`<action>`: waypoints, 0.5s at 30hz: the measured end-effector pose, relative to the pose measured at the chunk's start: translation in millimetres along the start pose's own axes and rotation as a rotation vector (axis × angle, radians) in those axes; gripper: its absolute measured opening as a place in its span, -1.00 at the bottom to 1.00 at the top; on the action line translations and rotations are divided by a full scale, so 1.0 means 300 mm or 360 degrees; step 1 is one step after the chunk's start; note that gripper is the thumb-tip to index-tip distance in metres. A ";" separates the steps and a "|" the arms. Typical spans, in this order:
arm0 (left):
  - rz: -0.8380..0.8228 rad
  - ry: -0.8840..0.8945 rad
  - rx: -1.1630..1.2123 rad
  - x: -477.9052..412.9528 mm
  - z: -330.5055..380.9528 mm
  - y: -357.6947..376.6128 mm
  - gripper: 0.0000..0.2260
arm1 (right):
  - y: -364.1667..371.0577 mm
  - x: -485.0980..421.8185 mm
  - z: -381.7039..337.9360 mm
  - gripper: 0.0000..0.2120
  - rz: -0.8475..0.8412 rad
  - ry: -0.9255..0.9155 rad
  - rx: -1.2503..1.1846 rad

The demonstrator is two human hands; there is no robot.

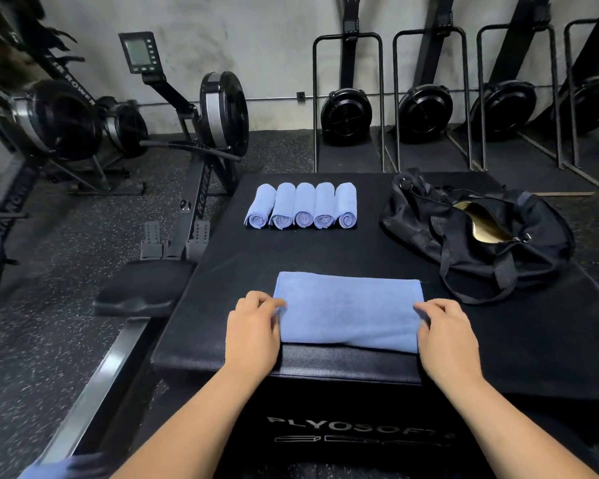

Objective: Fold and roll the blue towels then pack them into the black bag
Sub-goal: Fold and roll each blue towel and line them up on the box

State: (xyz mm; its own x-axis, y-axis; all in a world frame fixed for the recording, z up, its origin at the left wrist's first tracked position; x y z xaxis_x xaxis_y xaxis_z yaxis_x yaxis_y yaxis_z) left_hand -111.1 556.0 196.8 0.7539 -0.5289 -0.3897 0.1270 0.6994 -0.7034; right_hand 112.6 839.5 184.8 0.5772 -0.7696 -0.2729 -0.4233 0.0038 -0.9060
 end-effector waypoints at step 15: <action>-0.0921 0.0123 -0.0573 -0.108 0.060 0.248 -0.34 | 0.152 -0.036 -0.219 -0.30 -0.0619 -0.0680 0.0552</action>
State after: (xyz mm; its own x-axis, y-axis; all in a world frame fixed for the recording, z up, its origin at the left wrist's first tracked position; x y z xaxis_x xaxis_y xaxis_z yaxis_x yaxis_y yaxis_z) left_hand -114.4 633.7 167.9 0.5794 -0.8114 0.0767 0.2636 0.0975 -0.9597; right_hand 41.2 806.0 167.9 0.8980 -0.4366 0.0549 0.0788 0.0368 -0.9962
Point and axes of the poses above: each hand's wrist, its own x-axis away from the middle knuckle, its own y-axis out of the palm, z = x × y, the point moved 7 cm from there along -x, towards the middle knuckle, and after that the axes turned 11 degrees about x, right-handed, at the moved point
